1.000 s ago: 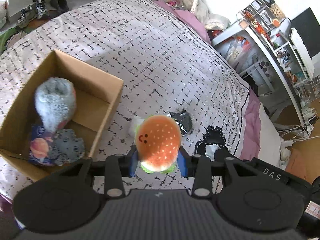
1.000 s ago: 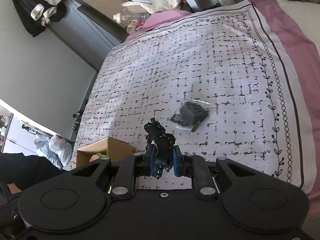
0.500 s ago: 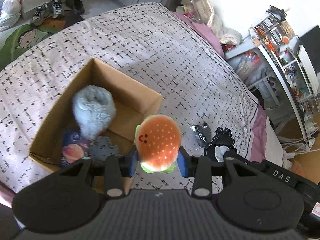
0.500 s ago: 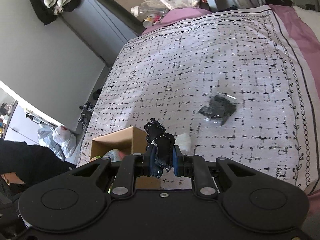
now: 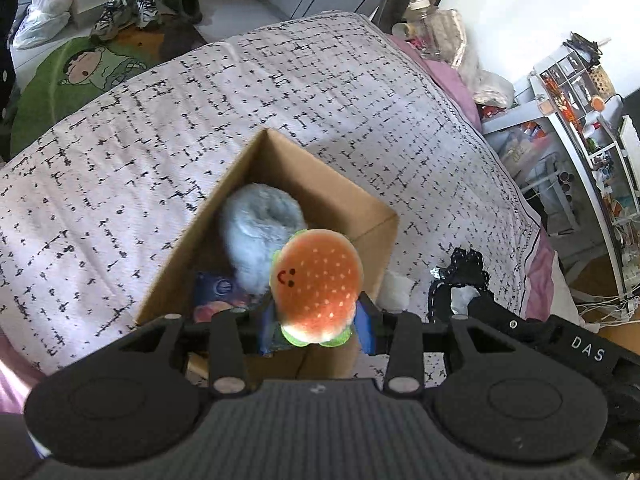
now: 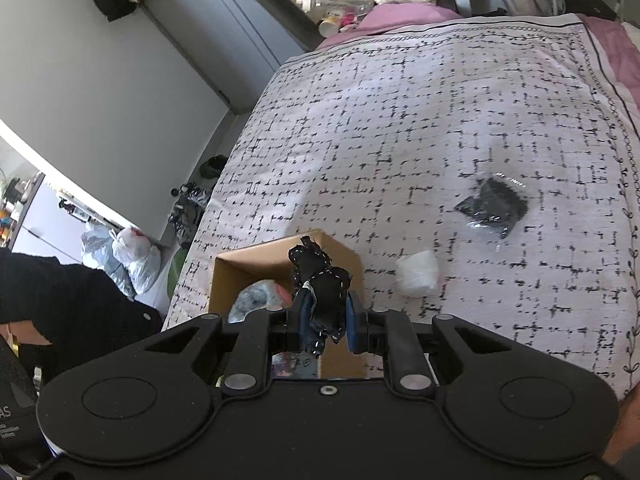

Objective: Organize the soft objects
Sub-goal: 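Carry both items over the box and open both tools inside, then withdraw both tools from the box toward the white plush and black bag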

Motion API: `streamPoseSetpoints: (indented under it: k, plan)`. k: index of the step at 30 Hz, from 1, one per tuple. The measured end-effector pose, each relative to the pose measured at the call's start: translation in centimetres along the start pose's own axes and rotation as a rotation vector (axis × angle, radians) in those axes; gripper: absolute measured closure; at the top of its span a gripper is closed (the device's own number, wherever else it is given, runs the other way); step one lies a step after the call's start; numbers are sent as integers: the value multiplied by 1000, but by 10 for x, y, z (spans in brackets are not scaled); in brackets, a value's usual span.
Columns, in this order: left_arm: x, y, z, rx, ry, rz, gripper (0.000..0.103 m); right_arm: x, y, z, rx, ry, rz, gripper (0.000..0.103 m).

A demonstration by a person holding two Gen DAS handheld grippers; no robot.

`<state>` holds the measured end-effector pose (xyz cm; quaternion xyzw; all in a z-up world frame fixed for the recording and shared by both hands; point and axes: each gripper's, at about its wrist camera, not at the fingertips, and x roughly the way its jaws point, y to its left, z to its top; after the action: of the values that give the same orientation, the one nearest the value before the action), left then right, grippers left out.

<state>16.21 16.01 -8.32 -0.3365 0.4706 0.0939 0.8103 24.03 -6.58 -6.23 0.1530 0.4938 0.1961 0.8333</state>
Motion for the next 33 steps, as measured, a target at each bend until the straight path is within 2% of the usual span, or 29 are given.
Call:
streamPoseSetpoints:
  k: [9, 15, 17, 20, 25, 27, 29, 31, 33]
  plan:
    - [11, 13, -5, 5, 63, -24, 63, 16, 24, -7, -23, 28, 1, 85]
    - [28, 21, -7, -30, 187, -25, 57, 25, 34, -7, -26, 36, -5, 85]
    - [29, 25, -6, -30, 188, -25, 53, 27, 37, -7, -25, 40, -4, 85]
    - [27, 31, -2, -35, 182, -24, 52, 33, 41, -8, -25, 47, -7, 84]
    - [22, 39, 7, -46, 163, -15, 51, 40, 43, -9, -5, 51, -11, 75]
    - [20, 41, 10, -44, 155, -8, 50, 41, 43, -8, 7, 53, -17, 59]
    - [20, 40, 12, -40, 145, -1, 41, 38, 43, -7, 1, 37, -27, 57]
    - [19, 39, 13, -32, 133, 4, 38, 35, 41, -6, -9, 29, -34, 56]
    - [18, 36, 13, -20, 122, 0, 36, 32, 36, -5, -5, 24, -41, 49]
